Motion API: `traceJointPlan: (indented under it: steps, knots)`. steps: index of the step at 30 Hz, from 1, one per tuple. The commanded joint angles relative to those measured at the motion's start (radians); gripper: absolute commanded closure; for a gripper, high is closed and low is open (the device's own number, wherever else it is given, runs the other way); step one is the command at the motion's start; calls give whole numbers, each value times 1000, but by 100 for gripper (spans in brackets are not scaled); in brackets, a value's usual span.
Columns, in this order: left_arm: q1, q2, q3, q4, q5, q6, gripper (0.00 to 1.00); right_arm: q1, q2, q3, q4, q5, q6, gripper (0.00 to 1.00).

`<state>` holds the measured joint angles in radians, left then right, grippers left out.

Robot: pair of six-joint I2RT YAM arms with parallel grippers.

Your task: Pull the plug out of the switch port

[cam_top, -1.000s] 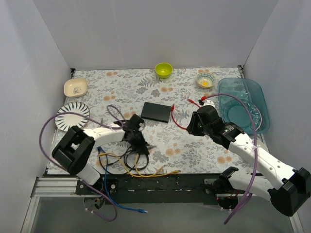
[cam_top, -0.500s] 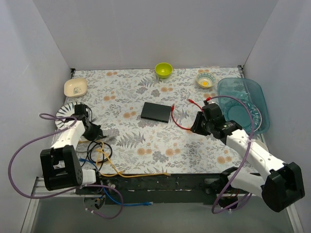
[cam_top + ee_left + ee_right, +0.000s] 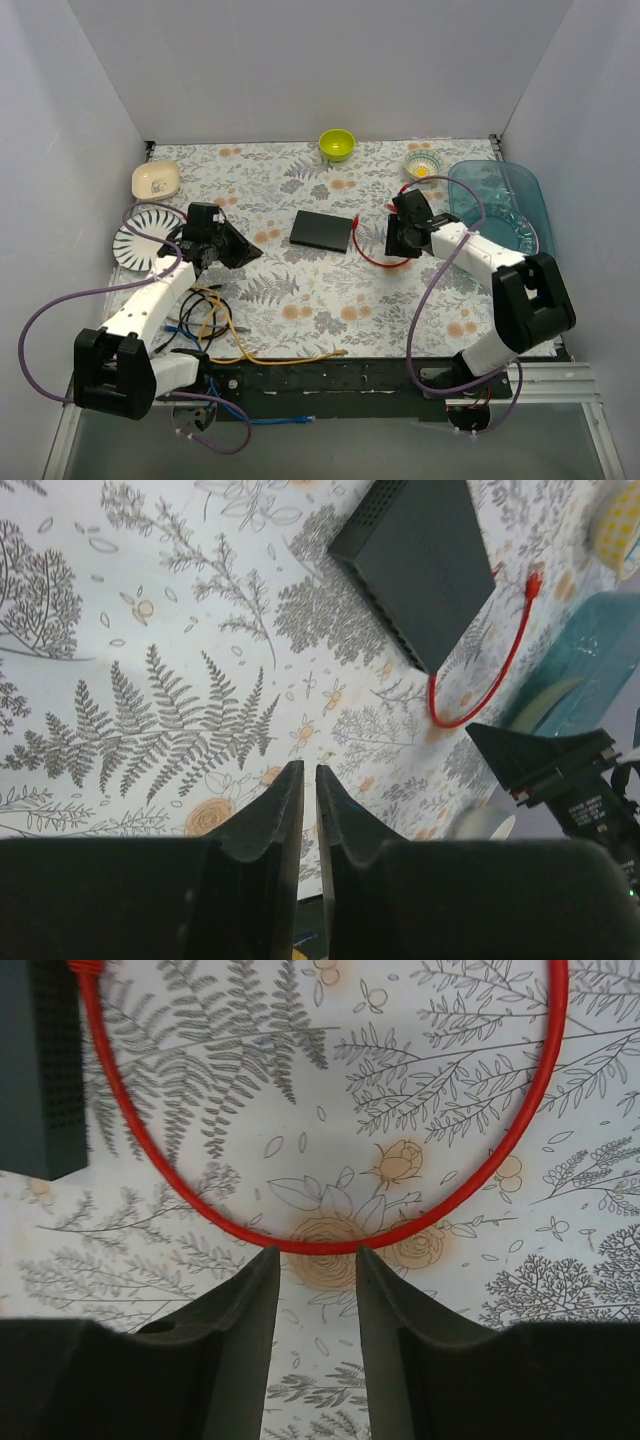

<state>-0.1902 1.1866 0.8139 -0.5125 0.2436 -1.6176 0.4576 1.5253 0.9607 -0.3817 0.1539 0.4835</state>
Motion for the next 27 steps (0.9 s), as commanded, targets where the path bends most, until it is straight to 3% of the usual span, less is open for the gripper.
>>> traceJointPlan:
  steps: [1,6,12,15,19,23,27]
  knots:
    - [-25,-38,-55,8,19,-15,89,-2,90,3,-22,-26,-72,58]
    - [-26,-36,-48,-31,6,18,89,79,33,-132,6,-103,-75,59]
    - [-26,-4,-48,-24,22,24,89,304,35,-175,0,-203,-34,60]
    - [-25,5,-47,-26,13,25,89,427,44,-73,-78,-59,-14,59]
    - [-25,-1,-48,-29,2,24,89,395,15,22,-150,136,-35,52]
    - [-26,-2,-56,-34,5,27,89,362,52,114,-186,326,-166,46]
    - [-25,-22,-74,-27,6,30,89,267,64,116,-119,267,-236,35]
